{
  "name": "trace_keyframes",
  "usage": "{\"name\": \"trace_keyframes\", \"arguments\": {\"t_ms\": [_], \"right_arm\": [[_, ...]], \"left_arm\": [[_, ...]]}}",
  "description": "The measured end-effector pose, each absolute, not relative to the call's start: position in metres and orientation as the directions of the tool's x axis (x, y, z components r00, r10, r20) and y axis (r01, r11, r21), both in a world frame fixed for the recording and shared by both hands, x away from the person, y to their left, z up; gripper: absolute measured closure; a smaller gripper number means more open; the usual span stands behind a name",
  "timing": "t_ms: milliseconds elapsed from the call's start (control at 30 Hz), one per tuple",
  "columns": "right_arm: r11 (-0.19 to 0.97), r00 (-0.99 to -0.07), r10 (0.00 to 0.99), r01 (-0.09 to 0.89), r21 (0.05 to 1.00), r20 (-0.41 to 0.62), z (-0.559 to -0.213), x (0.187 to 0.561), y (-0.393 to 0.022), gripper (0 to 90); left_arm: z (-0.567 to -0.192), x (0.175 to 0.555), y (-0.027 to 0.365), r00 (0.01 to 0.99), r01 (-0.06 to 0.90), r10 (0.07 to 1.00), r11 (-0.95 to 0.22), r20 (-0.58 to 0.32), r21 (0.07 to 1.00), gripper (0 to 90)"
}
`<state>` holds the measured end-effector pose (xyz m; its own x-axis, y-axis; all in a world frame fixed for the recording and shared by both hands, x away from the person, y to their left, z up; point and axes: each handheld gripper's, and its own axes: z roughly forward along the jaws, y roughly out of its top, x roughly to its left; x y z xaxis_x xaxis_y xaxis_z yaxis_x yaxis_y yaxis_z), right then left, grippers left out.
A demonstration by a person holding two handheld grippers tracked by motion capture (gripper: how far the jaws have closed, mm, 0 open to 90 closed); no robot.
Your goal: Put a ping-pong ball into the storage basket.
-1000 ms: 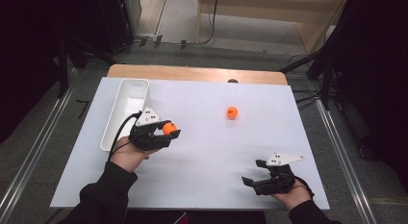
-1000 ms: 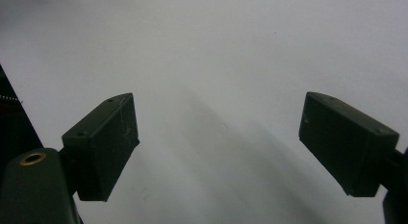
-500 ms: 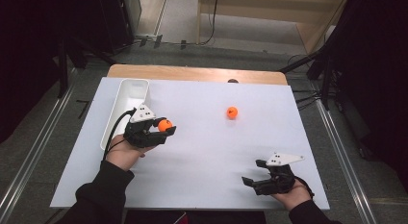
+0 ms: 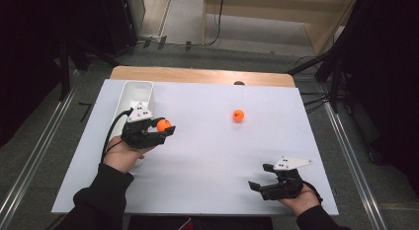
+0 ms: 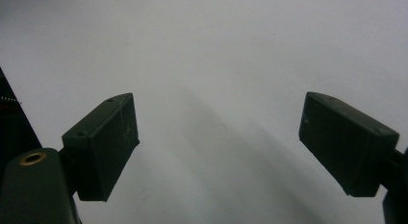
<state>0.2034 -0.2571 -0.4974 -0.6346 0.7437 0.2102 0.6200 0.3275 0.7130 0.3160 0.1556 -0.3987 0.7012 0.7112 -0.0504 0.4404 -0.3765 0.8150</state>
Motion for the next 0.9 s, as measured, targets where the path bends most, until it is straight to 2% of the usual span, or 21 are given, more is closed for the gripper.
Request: {"name": "trace_keyframes", "arguments": {"t_ms": [900], "right_arm": [[0.328, -0.636, 0.743, 0.617, 0.715, 0.207, -0.497, 0.203, -0.257, 12.2]], "left_arm": [[-0.393, 0.324, 0.179, 0.656, 0.466, 0.753, -0.351, -0.051, 0.812, 50.5]]}}
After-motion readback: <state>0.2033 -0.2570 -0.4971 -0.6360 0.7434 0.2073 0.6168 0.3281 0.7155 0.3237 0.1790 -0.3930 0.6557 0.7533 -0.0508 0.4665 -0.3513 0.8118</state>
